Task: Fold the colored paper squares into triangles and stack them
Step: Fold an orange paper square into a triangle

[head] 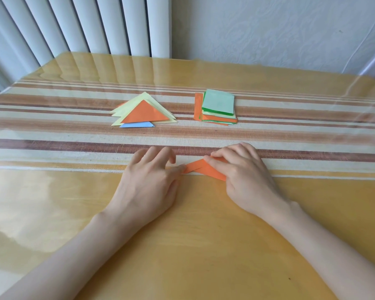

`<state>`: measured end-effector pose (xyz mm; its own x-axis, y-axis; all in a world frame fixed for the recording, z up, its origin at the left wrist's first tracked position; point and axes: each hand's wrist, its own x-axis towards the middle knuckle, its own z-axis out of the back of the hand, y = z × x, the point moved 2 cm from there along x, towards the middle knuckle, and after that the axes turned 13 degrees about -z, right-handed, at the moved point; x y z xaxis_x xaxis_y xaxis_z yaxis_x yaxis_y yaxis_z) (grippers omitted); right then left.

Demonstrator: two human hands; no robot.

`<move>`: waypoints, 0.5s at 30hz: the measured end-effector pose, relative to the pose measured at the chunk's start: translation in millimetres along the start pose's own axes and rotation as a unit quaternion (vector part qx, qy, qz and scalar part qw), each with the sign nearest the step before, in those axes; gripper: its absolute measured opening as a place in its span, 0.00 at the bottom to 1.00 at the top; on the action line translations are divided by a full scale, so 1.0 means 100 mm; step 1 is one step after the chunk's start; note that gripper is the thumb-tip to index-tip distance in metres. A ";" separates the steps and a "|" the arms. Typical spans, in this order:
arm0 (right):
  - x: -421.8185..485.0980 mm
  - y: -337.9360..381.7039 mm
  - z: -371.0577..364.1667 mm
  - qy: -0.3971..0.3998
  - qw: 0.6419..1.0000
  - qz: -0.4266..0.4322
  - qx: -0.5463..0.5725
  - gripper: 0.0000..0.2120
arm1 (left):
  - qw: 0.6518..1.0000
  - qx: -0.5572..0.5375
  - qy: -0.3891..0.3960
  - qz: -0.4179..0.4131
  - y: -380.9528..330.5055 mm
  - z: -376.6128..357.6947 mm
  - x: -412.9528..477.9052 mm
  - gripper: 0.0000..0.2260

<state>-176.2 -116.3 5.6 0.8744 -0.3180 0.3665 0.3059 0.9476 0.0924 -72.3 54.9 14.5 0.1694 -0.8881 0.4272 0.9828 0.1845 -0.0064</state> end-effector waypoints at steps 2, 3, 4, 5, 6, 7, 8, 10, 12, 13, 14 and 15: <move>0.01 0.00 -0.01 0.008 1.000 0.003 0.021 0.25 | 0.999 -0.027 -0.015 0.013 0.02 0.00 -0.01 0.14; 0.03 -0.01 -0.01 0.013 0.999 0.000 0.042 0.22 | 0.997 -0.059 -0.025 0.038 0.03 0.00 0.00 0.14; 0.05 -0.02 -0.01 0.019 0.998 -0.007 0.065 0.20 | 0.992 -0.099 -0.040 0.074 0.05 -0.01 0.01 0.14; 0.07 -0.02 -0.01 0.026 0.996 -0.014 0.083 0.20 | 0.982 -0.142 -0.054 0.114 0.08 -0.03 0.00 0.14; 0.10 -0.03 -0.03 0.032 0.995 -0.018 0.093 0.21 | 0.970 -0.183 -0.063 0.147 0.12 -0.05 0.00 0.13; 0.13 -0.04 -0.04 0.036 0.994 -0.022 0.098 0.22 | 0.959 -0.216 -0.067 0.168 0.15 -0.07 0.00 0.13; 0.16 -0.04 -0.05 0.034 0.994 -0.026 0.101 0.22 | 0.953 -0.238 -0.068 0.174 0.17 -0.08 0.00 0.13; 0.20 -0.02 -0.06 0.019 0.994 -0.031 0.099 0.19 | 0.952 -0.253 -0.065 0.163 0.17 -0.08 0.00 0.14; 0.23 0.00 -0.06 -0.012 0.996 -0.031 0.089 0.17 | 0.946 -0.269 -0.065 0.168 0.16 -0.08 0.03 0.13; 0.24 0.01 -0.05 -0.032 0.995 -0.033 0.085 0.16 | 0.938 -0.287 -0.070 0.181 0.15 -0.07 0.05 0.12; 0.25 0.03 -0.02 -0.048 0.994 -0.040 0.090 0.15 | 0.924 -0.317 -0.079 0.199 0.14 -0.06 0.07 0.11; 0.25 0.05 0.02 -0.056 0.990 -0.057 0.113 0.13 | 0.904 -0.359 -0.085 0.218 0.13 -0.04 0.09 0.13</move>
<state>-153.1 -119.1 17.5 0.7872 -0.4307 0.4414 0.2974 0.8921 0.3401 -57.1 47.4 14.7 0.5985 -0.7084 0.3742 0.6296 0.1272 -0.7664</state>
